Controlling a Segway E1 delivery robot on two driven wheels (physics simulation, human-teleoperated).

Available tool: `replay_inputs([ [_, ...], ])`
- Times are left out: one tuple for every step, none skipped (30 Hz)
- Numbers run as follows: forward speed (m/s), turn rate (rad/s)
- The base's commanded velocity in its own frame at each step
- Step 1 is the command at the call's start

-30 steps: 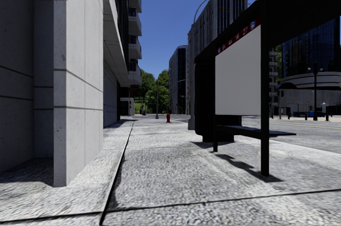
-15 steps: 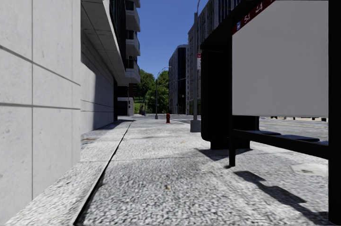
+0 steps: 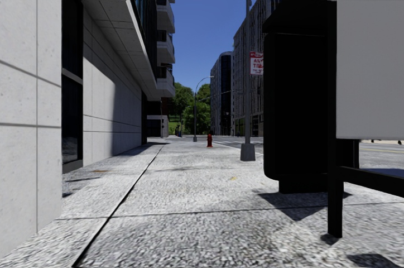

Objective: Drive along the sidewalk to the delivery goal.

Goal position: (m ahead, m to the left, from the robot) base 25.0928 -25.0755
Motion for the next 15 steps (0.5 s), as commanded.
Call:
replay_inputs([
  [2.0,0.0],
  [2.0,0.0],
  [2.0,0.0],
  [2.0,0.0],
  [2.0,0.0],
  [2.0,0.0],
  [2.0,0.38],
  [2.0,0.81],
  [2.0,0.81],
  [2.0,0.92],
  [2.0,0.95],
  [2.0,0.9],
  [2.0,0.73],
  [2.0,0.73],
  [2.0,0.27],
])
